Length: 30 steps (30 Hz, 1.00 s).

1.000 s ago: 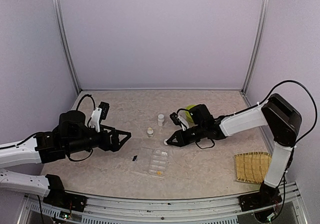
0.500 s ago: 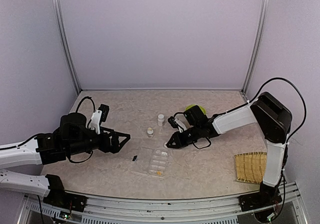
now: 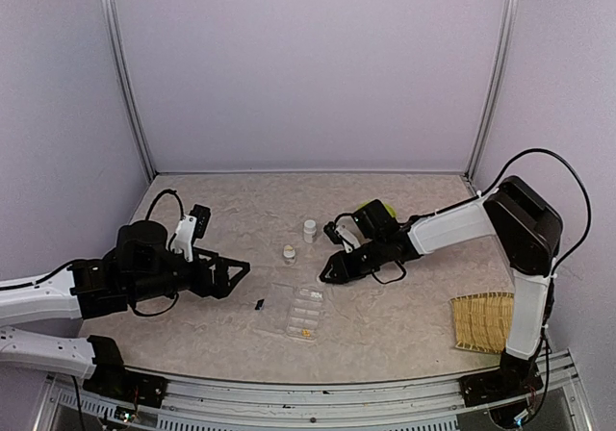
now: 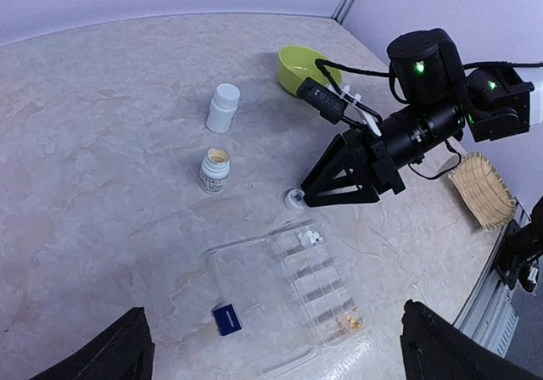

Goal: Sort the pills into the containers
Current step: Place the lid of the pill bottle at the center of the board, then pick up the pill bottle from the center of the board.

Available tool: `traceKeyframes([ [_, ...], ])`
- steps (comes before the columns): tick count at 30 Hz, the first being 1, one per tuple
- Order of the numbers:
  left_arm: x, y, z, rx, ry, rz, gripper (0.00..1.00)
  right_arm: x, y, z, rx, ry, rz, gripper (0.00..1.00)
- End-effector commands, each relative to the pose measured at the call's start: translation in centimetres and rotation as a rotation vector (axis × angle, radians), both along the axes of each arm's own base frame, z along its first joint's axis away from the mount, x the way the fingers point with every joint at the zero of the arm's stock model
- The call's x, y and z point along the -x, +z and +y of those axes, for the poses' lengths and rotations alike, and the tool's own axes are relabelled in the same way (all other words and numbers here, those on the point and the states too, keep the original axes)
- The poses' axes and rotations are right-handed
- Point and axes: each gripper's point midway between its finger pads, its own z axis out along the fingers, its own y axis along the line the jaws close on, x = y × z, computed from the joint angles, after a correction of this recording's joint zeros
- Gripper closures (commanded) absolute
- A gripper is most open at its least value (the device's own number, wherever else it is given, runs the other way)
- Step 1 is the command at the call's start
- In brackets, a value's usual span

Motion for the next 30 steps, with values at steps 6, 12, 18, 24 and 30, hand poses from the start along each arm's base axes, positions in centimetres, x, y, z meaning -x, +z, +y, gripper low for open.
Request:
traceKeyframes([
  [6,-1.6,0.5,-2.6,-0.024,-0.031,-0.012,0.01,-1.6,2.7,-2.3,0.066,-0.053,-0.111,0.47],
  [12,-2.9,-0.9,-6.4,-0.114,-0.084,0.009,0.01,-1.5,5.2,-4.4,0.041,-0.087,-0.198,0.29],
  [18,-4.5,-3.8,-10.2,-0.254,-0.120,0.034,0.01,-1.1,7.3,-6.3,0.019,-0.123,-0.277,0.01],
  [24,-5.6,-6.2,-13.4,-0.331,-0.150,0.061,0.07,-0.8,8.5,-8.2,0.030,-0.169,-0.342,0.00],
  [30,-6.4,-8.8,-16.1,-0.385,-0.187,0.086,0.18,0.1,9.5,-9.4,-0.021,-0.182,-0.370,0.00],
])
